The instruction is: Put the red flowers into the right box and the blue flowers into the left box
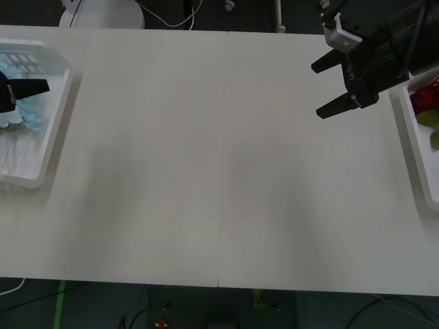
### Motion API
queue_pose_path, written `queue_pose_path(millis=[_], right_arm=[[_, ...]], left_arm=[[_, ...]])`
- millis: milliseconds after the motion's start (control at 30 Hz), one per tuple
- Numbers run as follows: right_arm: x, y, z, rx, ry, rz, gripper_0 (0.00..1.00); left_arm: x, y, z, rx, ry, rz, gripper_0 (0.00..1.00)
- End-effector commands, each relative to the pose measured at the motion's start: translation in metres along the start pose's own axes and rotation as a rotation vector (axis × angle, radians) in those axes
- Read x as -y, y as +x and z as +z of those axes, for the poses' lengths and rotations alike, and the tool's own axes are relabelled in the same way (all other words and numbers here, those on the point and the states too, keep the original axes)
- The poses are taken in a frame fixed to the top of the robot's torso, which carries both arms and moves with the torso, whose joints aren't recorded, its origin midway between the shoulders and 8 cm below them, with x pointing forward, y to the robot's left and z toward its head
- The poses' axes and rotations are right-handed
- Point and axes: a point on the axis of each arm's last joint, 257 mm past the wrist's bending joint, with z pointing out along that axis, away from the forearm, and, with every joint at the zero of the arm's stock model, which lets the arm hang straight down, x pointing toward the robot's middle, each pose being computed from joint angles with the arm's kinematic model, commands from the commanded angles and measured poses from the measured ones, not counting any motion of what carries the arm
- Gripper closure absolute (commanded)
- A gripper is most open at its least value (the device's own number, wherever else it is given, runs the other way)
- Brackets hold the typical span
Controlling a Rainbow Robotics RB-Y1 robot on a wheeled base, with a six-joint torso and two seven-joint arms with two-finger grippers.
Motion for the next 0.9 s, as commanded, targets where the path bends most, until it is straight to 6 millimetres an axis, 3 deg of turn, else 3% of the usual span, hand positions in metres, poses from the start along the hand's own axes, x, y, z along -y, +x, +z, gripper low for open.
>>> queue_pose_path(millis=[33, 367, 633, 733, 900], right_arm=[[0.000, 0.002, -0.008, -0.015, 0.009, 0.003, 0.01], [0.000, 0.002, -0.008, -0.015, 0.009, 0.003, 0.01], [0.000, 0.002, -0.008, -0.015, 0.009, 0.003, 0.01], [0.000, 0.002, -0.008, -0.015, 0.009, 0.003, 0.01], [0.000, 0.002, -0.008, -0.015, 0.009, 0.003, 0.01]], left_arm=[[0.053, 0.017, 0.009, -0.056, 0.138, 0.245, 0.00], [0.162, 0.043, 0.064, -0.063, 0.381, 0.434, 0.00], [0.222, 0.050, 0.096, -0.014, 0.446, 0.521, 0.00], [0.233, 0.054, 0.101, -0.013, 0.459, 0.546, 0.00], [0.233, 0.054, 0.101, -0.013, 0.444, 0.597, 0.00]])
